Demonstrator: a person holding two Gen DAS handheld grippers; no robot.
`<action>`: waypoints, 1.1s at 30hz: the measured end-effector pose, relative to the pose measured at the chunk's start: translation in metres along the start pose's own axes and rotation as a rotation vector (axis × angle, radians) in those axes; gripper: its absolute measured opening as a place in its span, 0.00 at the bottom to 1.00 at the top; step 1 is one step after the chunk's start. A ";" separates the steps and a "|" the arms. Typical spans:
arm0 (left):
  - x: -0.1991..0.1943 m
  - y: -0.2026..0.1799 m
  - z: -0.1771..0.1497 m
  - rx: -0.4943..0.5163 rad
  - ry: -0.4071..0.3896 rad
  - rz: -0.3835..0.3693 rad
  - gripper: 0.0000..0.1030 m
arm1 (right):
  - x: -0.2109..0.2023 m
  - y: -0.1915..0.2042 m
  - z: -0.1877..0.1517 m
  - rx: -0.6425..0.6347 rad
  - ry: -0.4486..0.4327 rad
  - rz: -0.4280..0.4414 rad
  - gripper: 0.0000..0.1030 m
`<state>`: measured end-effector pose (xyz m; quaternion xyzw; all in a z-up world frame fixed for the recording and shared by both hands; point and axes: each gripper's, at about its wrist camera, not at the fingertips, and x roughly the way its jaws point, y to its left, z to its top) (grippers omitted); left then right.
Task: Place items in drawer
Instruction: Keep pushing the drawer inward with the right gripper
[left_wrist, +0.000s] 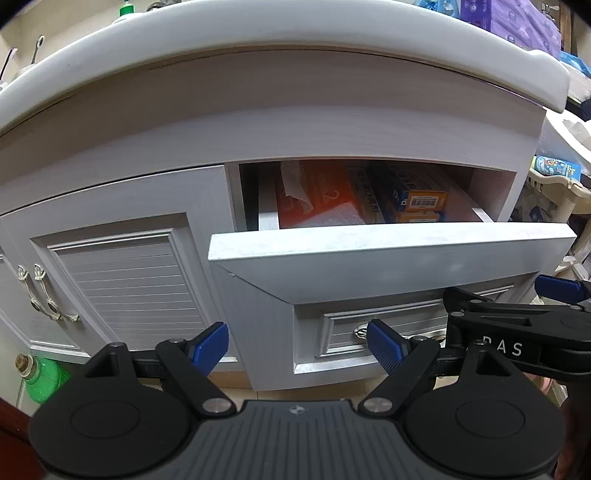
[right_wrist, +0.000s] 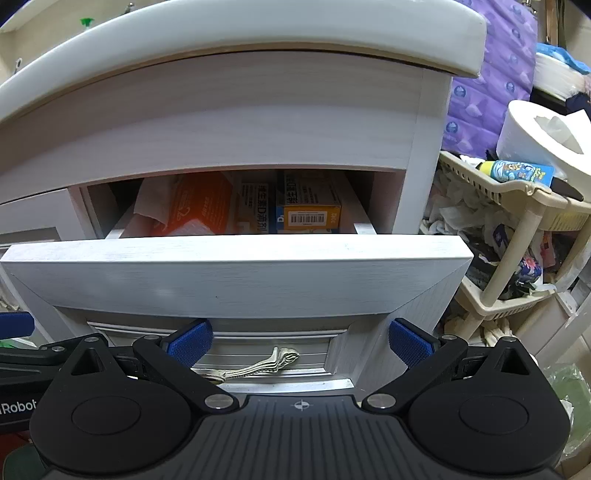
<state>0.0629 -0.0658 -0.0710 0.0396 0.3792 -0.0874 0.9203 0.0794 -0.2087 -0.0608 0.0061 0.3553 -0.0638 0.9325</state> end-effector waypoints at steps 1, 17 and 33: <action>0.001 0.000 0.000 -0.003 0.001 0.000 0.95 | 0.000 0.000 0.000 0.000 0.000 0.000 1.00; 0.004 -0.001 0.002 -0.011 0.003 0.000 0.95 | 0.001 -0.002 0.000 0.007 -0.001 0.012 1.00; 0.003 0.000 0.001 -0.021 0.005 -0.002 0.95 | 0.001 -0.003 0.001 0.014 0.000 0.024 1.00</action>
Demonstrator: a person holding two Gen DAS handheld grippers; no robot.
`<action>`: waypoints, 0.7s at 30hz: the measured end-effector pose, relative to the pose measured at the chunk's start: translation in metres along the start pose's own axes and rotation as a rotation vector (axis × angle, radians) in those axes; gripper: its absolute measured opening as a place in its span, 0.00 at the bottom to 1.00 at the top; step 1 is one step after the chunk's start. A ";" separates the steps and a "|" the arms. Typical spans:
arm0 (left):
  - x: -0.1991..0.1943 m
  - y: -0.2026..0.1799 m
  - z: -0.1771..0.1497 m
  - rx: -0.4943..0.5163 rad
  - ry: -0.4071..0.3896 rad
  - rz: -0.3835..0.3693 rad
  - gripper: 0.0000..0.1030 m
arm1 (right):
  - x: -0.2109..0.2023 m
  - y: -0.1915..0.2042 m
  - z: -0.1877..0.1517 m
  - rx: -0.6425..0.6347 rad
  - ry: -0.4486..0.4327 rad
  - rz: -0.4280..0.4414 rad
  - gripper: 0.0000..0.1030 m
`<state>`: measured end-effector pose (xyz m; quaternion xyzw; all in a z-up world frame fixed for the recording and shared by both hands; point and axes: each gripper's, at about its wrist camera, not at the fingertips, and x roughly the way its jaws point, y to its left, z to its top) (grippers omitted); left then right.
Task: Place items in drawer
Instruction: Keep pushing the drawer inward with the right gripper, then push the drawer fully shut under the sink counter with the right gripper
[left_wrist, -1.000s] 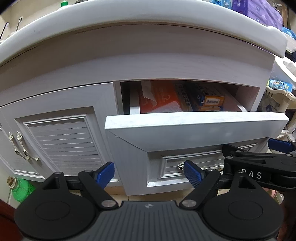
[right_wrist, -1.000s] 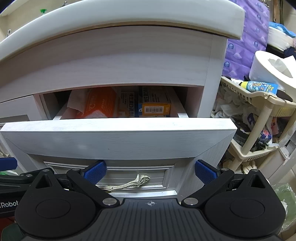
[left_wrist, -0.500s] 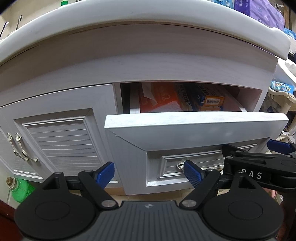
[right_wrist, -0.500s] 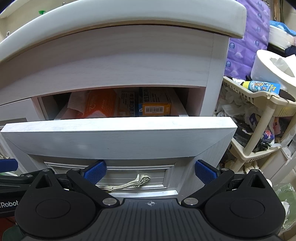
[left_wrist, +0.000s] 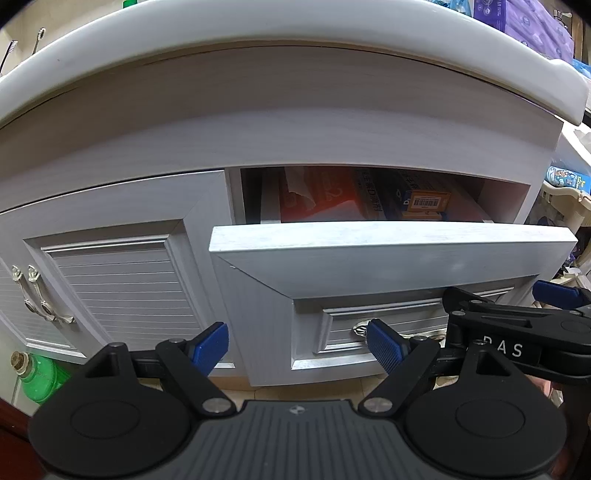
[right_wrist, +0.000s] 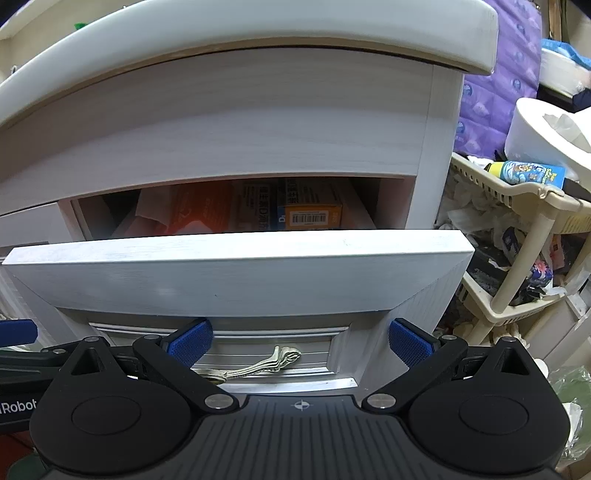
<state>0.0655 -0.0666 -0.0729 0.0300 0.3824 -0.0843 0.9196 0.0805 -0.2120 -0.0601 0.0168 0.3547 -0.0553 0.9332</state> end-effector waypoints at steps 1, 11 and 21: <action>0.000 0.000 0.000 0.000 0.001 0.000 0.95 | 0.001 0.000 0.000 0.000 0.001 0.000 1.00; -0.002 -0.004 0.002 0.017 -0.001 0.018 0.95 | 0.003 0.001 0.002 -0.002 0.000 0.001 1.00; 0.000 -0.003 0.003 0.015 -0.001 0.011 0.95 | 0.005 0.000 0.003 0.006 0.003 0.008 1.00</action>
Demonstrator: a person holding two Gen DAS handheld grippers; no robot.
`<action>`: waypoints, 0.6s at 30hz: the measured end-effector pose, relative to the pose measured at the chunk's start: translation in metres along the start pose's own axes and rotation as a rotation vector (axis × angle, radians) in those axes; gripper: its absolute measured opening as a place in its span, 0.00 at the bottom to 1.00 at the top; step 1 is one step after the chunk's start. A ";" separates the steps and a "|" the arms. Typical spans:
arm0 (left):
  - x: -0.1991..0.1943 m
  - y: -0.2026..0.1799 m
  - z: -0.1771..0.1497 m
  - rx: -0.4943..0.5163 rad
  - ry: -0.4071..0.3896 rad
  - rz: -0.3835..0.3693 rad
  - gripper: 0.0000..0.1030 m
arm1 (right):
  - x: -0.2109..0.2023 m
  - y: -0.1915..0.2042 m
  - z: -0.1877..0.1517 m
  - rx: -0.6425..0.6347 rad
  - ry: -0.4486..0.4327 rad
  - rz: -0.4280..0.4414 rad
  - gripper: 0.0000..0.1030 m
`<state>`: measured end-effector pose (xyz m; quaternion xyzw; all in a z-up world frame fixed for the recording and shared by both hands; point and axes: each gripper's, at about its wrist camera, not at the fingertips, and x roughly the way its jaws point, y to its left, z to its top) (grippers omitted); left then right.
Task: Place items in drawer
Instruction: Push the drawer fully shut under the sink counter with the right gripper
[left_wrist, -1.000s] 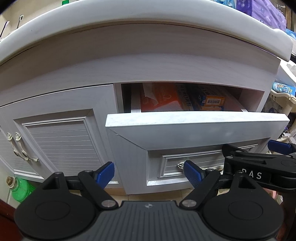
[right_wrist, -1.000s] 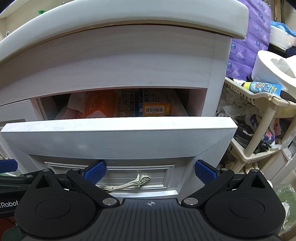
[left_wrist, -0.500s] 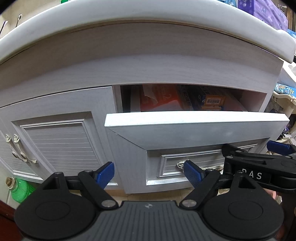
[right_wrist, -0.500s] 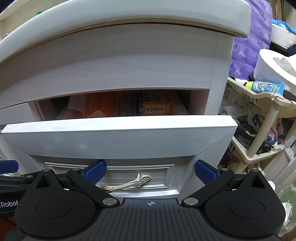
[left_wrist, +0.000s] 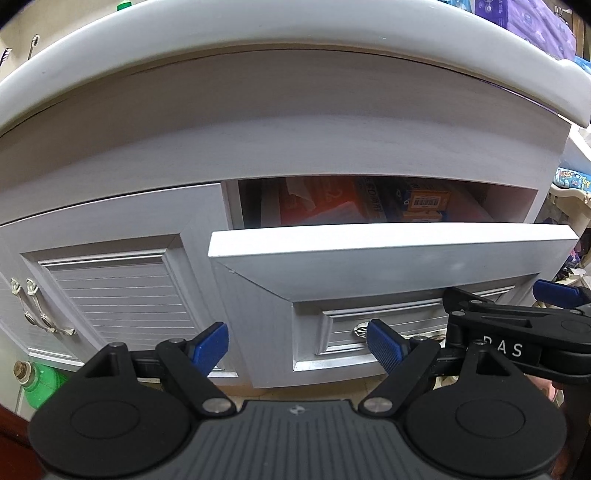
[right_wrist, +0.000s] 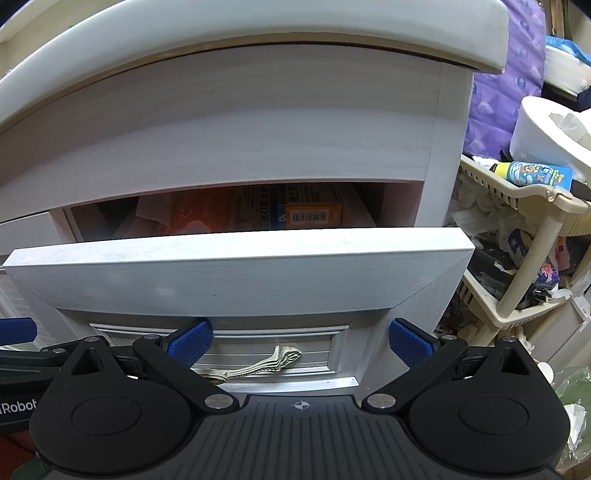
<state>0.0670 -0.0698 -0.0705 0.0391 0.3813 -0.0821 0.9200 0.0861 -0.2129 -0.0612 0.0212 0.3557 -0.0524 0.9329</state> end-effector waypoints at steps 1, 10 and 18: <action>0.001 0.000 0.000 -0.001 0.000 -0.001 0.95 | 0.000 0.000 0.000 0.000 0.000 0.000 1.00; 0.004 -0.001 0.002 -0.003 0.001 -0.001 0.95 | 0.004 0.001 0.002 0.001 -0.001 0.005 1.00; 0.008 -0.002 0.003 0.003 0.004 -0.008 0.95 | 0.007 0.003 0.005 -0.003 0.002 0.004 1.00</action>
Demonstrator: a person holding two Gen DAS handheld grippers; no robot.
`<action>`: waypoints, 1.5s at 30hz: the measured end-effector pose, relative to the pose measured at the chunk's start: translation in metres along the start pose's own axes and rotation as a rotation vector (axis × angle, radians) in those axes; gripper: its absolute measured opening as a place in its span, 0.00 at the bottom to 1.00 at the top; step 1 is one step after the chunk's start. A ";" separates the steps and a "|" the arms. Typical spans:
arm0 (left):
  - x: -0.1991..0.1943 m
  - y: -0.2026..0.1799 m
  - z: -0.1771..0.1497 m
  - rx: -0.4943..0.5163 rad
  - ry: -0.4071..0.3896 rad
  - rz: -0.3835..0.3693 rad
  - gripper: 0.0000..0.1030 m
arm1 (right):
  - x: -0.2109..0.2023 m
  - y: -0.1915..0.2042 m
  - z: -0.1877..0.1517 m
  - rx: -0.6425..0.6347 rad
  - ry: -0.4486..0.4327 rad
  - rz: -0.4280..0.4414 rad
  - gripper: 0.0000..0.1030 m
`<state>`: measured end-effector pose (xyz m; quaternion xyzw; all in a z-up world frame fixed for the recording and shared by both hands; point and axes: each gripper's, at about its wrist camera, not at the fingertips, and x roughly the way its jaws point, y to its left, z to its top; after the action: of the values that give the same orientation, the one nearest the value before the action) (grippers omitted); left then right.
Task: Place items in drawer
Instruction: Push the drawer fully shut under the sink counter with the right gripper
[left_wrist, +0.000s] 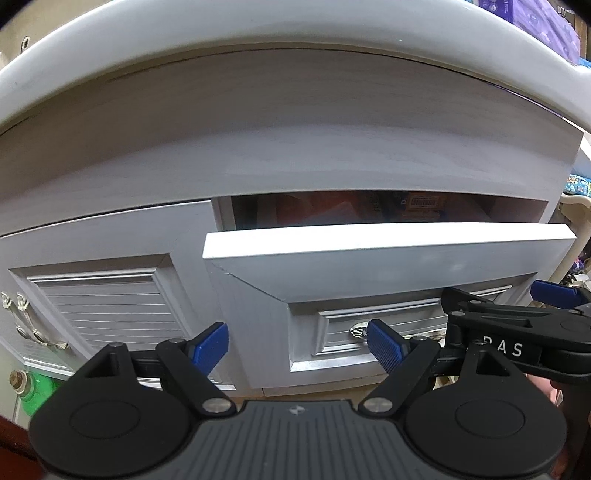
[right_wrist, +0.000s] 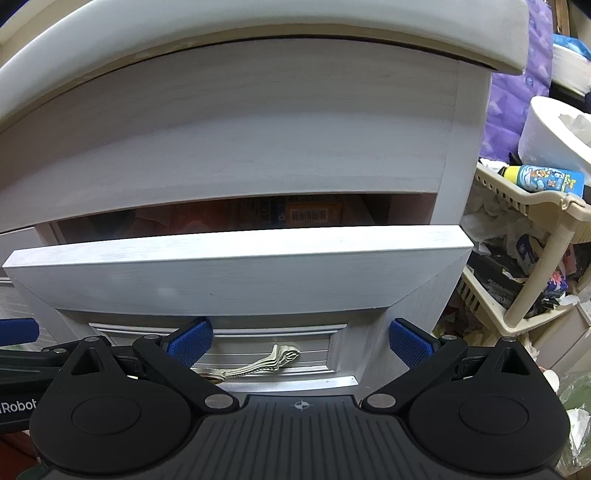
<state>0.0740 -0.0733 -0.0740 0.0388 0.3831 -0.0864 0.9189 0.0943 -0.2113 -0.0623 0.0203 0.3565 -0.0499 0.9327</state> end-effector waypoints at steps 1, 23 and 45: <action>0.001 0.000 0.000 0.000 0.001 0.000 0.95 | 0.000 0.001 0.000 -0.003 -0.001 -0.001 1.00; 0.005 0.000 -0.004 -0.013 0.002 -0.014 0.95 | 0.006 0.003 0.004 0.003 -0.002 0.005 1.00; 0.014 0.003 -0.009 -0.038 0.007 -0.042 0.95 | 0.012 0.011 0.009 0.016 -0.004 0.018 1.00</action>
<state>0.0776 -0.0706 -0.0903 0.0134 0.3884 -0.0983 0.9161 0.1100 -0.2014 -0.0637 0.0310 0.3539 -0.0442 0.9337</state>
